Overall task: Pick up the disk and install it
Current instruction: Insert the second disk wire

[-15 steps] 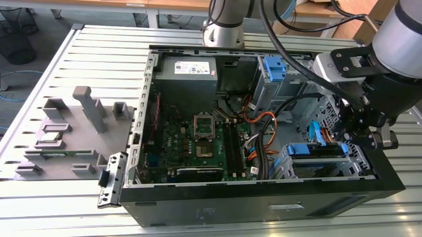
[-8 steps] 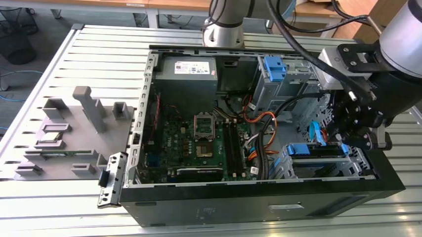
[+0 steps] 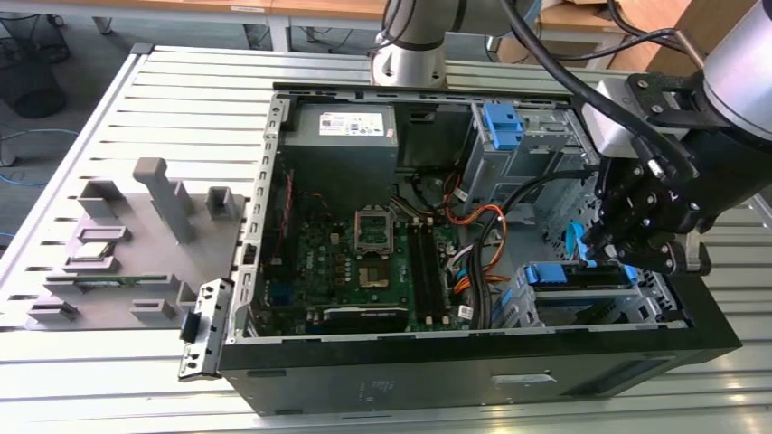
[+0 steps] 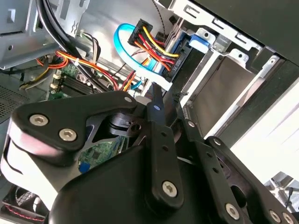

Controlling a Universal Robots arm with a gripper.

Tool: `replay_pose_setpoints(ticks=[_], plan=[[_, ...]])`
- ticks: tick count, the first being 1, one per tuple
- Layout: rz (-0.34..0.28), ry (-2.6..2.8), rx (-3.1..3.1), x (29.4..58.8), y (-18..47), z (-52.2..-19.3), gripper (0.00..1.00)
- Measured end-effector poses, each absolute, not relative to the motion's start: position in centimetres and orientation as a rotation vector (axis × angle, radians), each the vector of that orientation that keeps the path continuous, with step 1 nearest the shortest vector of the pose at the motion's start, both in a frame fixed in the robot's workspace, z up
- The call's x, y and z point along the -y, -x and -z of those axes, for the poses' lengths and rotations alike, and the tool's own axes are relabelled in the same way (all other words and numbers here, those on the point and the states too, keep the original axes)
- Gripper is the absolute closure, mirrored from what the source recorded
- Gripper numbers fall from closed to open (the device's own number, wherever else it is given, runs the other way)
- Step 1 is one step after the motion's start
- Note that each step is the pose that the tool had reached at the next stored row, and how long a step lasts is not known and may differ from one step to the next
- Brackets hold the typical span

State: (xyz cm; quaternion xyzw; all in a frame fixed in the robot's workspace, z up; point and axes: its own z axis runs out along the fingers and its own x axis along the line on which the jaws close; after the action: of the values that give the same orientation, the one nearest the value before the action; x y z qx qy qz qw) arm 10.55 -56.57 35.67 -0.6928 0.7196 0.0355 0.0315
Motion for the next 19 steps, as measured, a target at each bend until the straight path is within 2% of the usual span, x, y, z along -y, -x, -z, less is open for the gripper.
replay_pose_setpoints(ticks=[6, 19], plan=[[-0.110, 2.134, -2.216, 56.6, -10.6, -36.8, 0.76], [-0.112, 2.133, -2.215, 56.6, -10.6, -36.8, 0.76]])
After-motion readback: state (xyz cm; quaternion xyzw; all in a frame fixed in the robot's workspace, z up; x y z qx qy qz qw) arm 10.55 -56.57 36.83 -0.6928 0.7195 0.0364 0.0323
